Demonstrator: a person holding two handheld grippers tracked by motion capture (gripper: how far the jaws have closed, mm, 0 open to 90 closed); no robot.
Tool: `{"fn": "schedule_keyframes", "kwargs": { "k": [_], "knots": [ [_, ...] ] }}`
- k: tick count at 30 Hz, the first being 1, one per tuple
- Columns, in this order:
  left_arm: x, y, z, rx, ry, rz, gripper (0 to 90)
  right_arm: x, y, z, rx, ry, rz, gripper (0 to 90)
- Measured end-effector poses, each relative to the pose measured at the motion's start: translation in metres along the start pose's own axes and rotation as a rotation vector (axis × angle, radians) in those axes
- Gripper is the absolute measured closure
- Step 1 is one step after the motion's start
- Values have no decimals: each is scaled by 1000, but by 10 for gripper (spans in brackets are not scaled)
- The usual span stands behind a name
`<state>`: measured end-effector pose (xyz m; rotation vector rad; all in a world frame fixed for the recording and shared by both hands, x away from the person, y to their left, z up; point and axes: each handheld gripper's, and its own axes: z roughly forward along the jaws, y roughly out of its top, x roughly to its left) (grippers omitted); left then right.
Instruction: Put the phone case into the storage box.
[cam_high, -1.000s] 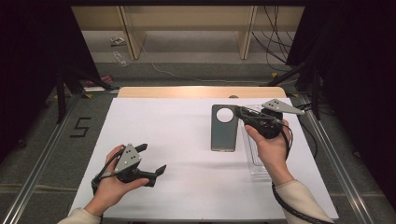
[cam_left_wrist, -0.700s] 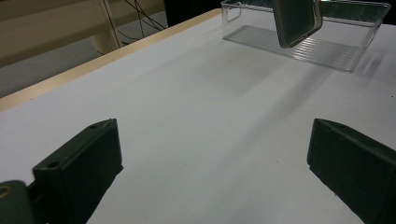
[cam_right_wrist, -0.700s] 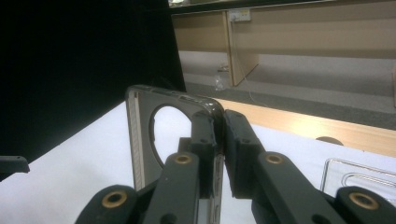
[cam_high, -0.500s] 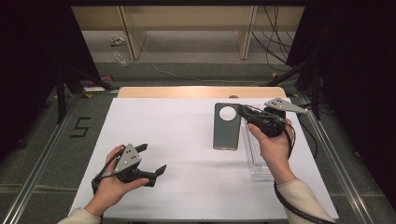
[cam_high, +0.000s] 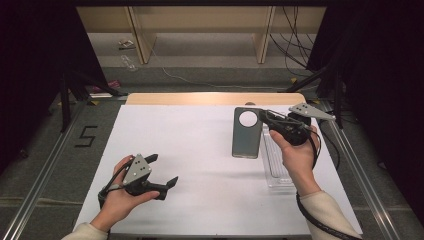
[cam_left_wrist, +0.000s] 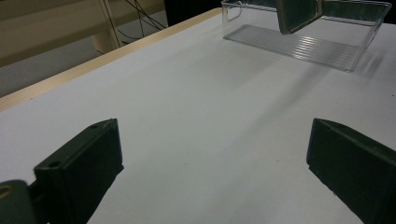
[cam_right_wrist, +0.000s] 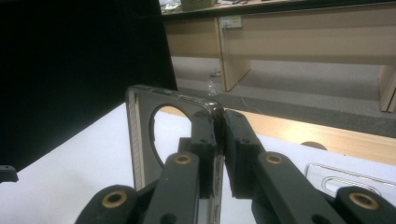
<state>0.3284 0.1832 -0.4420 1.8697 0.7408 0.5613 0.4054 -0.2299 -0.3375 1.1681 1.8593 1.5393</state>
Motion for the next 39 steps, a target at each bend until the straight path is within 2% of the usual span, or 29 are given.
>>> {"fn": "schedule_keyframes", "kwargs": {
  "k": [39],
  "knots": [
    [0,0,0,-2,3,-1,39,-20,11,-17,-55,-68,14,833]
  ]
}}
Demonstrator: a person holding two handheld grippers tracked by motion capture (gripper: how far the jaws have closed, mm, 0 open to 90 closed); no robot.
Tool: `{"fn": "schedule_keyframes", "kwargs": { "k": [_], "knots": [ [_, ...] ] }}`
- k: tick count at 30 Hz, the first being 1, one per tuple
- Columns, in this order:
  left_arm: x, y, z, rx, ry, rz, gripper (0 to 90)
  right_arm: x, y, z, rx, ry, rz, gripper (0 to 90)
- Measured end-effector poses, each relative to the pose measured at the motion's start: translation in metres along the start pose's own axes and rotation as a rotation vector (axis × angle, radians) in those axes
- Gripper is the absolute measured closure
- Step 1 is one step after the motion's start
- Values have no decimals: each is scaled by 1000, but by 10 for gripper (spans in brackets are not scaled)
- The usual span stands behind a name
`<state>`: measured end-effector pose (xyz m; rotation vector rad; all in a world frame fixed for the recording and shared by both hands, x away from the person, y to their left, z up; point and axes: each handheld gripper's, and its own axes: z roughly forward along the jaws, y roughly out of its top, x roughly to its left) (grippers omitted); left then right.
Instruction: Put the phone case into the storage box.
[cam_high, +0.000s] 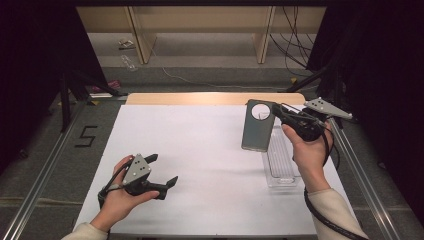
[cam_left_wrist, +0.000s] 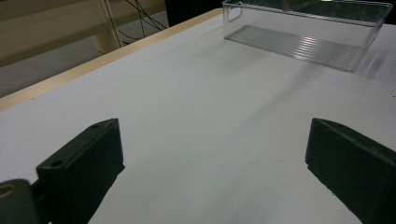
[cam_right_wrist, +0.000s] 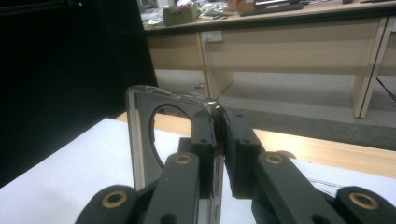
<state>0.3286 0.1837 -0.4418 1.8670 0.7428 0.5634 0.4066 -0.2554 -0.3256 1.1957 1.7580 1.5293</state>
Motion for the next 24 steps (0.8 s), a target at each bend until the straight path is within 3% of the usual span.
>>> {"fn": "schedule_keyframes", "kwargs": {
  "k": [24],
  "knots": [
    [0,0,0,1,0,-1,40,-11,5,-7,-26,-34,5,833]
  ]
}}
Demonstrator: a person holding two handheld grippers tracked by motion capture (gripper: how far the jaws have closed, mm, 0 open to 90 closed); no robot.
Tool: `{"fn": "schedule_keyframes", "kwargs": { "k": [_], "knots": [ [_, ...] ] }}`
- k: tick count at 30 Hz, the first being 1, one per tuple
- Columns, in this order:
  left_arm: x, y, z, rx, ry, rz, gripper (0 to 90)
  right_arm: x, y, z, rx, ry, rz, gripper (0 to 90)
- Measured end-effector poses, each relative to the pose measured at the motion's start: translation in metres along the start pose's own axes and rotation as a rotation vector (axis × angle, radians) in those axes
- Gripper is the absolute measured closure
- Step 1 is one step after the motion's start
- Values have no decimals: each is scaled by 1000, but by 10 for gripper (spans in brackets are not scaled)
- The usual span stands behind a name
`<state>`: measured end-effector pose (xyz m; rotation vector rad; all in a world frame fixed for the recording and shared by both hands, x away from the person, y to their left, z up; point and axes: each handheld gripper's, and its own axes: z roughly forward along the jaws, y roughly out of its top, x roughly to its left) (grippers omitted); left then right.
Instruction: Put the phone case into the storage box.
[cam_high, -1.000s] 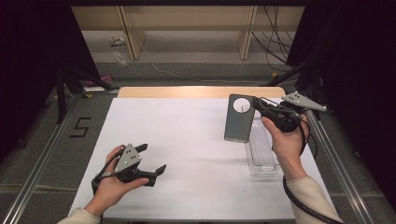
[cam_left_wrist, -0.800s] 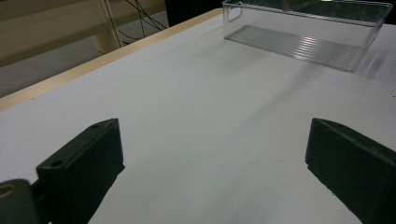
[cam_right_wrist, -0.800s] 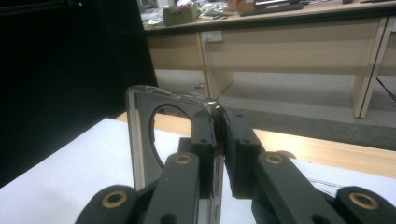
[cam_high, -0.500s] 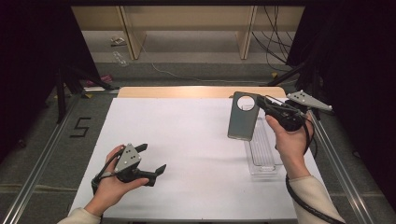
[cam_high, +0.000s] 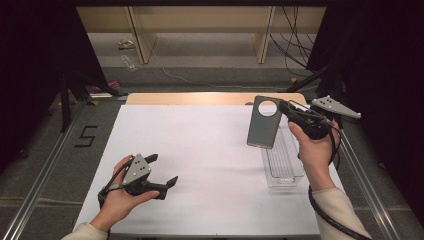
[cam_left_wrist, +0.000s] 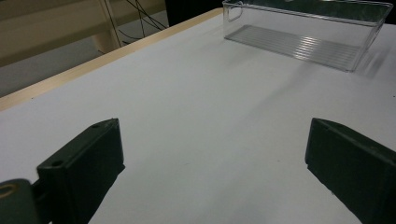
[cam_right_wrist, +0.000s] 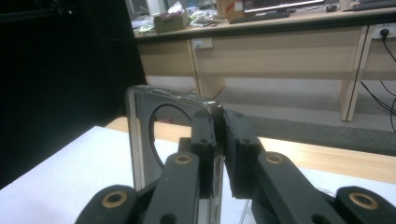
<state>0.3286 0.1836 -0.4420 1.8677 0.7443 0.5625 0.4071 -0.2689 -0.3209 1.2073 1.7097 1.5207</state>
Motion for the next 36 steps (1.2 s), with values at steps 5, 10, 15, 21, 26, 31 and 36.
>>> {"fn": "schedule_keyframes", "kwargs": {
  "k": [5,10,15,21,26,31,36],
  "knots": [
    [0,0,0,-2,1,-1,40,-3,1,-2,-8,-9,-1,833],
    [0,0,0,-2,1,-1,41,-5,2,-3,-12,-18,-1,833],
    [0,0,0,-1,0,-3,42,-7,2,-4,-14,-26,0,833],
    [0,0,0,-2,1,-3,42,-9,3,-5,-17,-30,6,833],
    [0,0,0,-3,0,-4,43,-10,3,-5,-19,-36,7,833],
    [0,0,0,-2,-1,-5,43,-11,2,-5,-17,-39,7,833],
    [0,0,0,-2,0,-5,43,-12,2,-5,-18,-43,7,833]
  ]
}}
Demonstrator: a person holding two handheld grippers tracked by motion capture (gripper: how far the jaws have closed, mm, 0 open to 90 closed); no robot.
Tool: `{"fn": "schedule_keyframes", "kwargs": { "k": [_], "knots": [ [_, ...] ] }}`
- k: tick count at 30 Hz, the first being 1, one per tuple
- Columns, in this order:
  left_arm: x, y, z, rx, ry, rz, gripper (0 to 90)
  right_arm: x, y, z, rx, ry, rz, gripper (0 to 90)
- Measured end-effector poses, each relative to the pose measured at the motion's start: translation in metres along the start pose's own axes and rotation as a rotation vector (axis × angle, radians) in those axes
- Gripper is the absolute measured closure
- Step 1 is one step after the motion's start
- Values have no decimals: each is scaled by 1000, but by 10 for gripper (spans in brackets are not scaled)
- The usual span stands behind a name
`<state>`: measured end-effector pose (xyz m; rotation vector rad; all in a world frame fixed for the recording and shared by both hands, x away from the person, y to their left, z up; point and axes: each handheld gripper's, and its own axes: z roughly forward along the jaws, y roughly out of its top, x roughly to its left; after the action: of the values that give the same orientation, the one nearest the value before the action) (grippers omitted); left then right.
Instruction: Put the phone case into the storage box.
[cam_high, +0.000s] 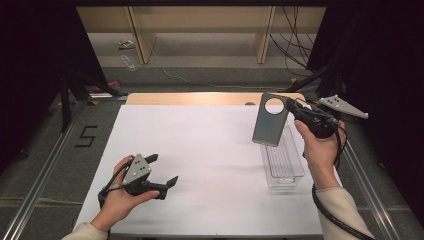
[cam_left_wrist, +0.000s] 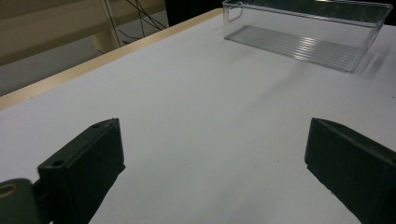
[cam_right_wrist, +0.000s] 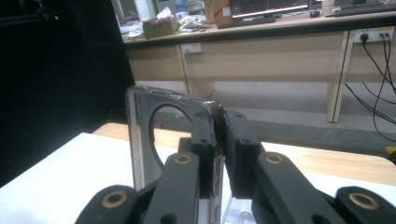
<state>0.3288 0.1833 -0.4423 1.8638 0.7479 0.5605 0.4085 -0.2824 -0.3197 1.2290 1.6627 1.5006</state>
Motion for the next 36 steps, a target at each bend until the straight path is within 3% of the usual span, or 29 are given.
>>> {"fn": "schedule_keyframes", "kwargs": {
  "k": [36],
  "knots": [
    [0,0,0,2,2,0,47,-20,2,-7,-23,-60,10,833]
  ]
}}
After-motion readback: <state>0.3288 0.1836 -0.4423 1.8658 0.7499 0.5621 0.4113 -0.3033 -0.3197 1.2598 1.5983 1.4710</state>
